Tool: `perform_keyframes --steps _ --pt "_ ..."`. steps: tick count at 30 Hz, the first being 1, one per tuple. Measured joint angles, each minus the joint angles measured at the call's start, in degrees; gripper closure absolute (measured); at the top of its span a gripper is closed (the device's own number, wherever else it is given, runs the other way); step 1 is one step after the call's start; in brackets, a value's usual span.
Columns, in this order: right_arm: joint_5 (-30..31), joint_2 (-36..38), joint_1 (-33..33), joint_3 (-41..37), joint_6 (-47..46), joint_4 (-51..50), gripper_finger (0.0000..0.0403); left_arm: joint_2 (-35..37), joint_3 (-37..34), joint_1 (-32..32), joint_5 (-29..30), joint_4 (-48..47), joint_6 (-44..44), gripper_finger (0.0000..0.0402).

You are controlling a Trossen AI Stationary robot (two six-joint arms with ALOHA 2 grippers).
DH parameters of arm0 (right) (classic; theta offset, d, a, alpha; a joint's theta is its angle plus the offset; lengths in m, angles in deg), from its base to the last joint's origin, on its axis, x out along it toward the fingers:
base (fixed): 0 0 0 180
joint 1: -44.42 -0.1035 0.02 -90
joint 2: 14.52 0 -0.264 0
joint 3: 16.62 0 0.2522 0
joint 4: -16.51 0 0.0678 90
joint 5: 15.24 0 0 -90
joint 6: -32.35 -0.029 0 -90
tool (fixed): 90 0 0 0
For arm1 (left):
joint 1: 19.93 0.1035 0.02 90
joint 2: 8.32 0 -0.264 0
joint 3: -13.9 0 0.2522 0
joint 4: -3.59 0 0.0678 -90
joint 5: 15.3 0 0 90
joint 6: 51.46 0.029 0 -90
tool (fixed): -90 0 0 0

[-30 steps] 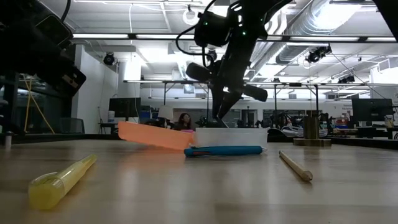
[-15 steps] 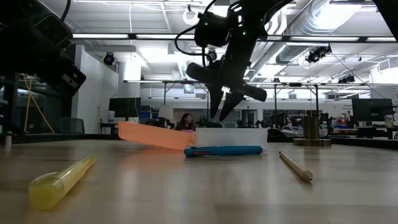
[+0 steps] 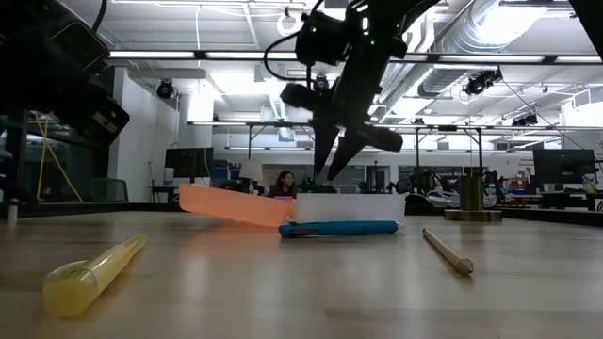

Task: Pick & place school supplies into a supply box
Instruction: Put the blue pen into the supply box

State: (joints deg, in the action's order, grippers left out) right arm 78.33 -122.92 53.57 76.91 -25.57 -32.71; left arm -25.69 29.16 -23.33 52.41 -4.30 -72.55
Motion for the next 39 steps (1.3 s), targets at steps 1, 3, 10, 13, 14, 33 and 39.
perform_keyframes --steps 1,3,10,13,14,33,39 --pt "-0.2 0.3 -0.3 0.0 0.5 0.1 0.0329 0.0 0.0 0.0 -0.4 0.0 0.0 0.0257" --pt "-0.2 1.2 -1.0 0.0 2.3 0.1 0.0329 0.0 0.0 0.0 -1.3 0.0 -0.1 0.0257" --pt "-0.1 4.4 -6.1 0.1 11.8 0.3 0.0328 0.0 0.0 0.0 -1.4 0.0 -0.2 0.0257" --pt "-0.2 4.9 -9.1 0.1 16.6 0.9 0.0329 0.0 0.0 0.0 -1.4 0.0 -0.2 0.0257" --pt "-0.6 4.9 -10.1 0.1 18.0 1.7 0.0329 0.0 0.0 0.0 -1.4 0.0 -0.2 0.0257" --pt "-0.8 4.8 -20.5 0.1 42.7 6.5 0.0329 0.0 0.0 0.0 -1.4 0.0 -0.3 0.0257" --pt "-0.6 4.6 -20.4 0.1 48.8 3.6 0.0314 0.0 0.0 0.0 -1.3 0.0 -0.7 0.0257"
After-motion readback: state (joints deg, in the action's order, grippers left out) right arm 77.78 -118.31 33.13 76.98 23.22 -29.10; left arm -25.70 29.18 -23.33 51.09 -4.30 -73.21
